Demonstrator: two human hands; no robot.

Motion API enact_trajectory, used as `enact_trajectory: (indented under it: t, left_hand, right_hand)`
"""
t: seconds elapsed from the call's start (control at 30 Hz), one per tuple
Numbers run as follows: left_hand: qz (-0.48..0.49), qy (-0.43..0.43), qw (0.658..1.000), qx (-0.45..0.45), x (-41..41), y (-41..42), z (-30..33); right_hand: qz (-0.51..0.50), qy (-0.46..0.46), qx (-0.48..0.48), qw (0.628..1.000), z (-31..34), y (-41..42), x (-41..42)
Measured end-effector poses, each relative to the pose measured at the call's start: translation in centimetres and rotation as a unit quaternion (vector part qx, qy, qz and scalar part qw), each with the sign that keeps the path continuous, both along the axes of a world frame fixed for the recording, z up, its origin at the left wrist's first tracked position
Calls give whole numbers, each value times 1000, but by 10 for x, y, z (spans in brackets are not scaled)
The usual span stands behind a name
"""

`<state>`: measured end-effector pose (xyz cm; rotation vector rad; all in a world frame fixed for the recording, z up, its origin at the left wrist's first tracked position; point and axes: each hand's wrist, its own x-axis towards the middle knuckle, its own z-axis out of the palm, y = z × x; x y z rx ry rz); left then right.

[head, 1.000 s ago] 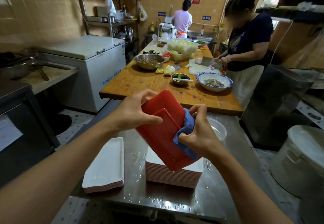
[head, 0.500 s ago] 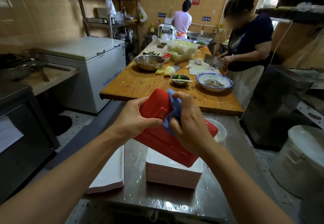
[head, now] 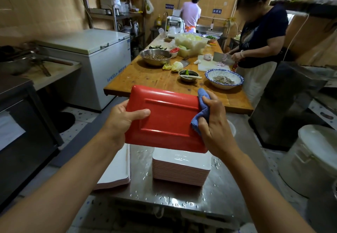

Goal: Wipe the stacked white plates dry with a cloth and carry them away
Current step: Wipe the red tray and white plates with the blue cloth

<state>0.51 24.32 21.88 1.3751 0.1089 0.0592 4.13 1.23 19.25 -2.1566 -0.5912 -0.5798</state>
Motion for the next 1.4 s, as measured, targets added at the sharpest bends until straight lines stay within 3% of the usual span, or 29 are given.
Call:
enact_trajectory:
  t: [0.17, 0.43, 0.6, 0.93, 1.23, 1.4]
  left_hand:
    - [58, 86, 990, -95, 10, -7, -9]
    - [51, 182, 968, -167, 12, -24, -18]
    - [50, 171, 962, -209, 14, -30, -18]
    - [69, 89, 974, -199, 7, -10, -30]
    - [117, 133, 963, -205, -5, 36, -37]
    - [158, 147, 955, -202, -12, 65, -48]
  right_hand:
    - [15, 10, -6, 1000, -28, 2, -15]
    - [-24, -105, -101, 989, -50, 29, -26]
    - [36, -95, -124, 987, -52, 68, -39]
    - [22, 26, -152, 988, -15, 81, 3]
    - [-40, 128, 71, 988, -45, 68, 20]
    - [-27, 194, 80, 977, -61, 87, 14]
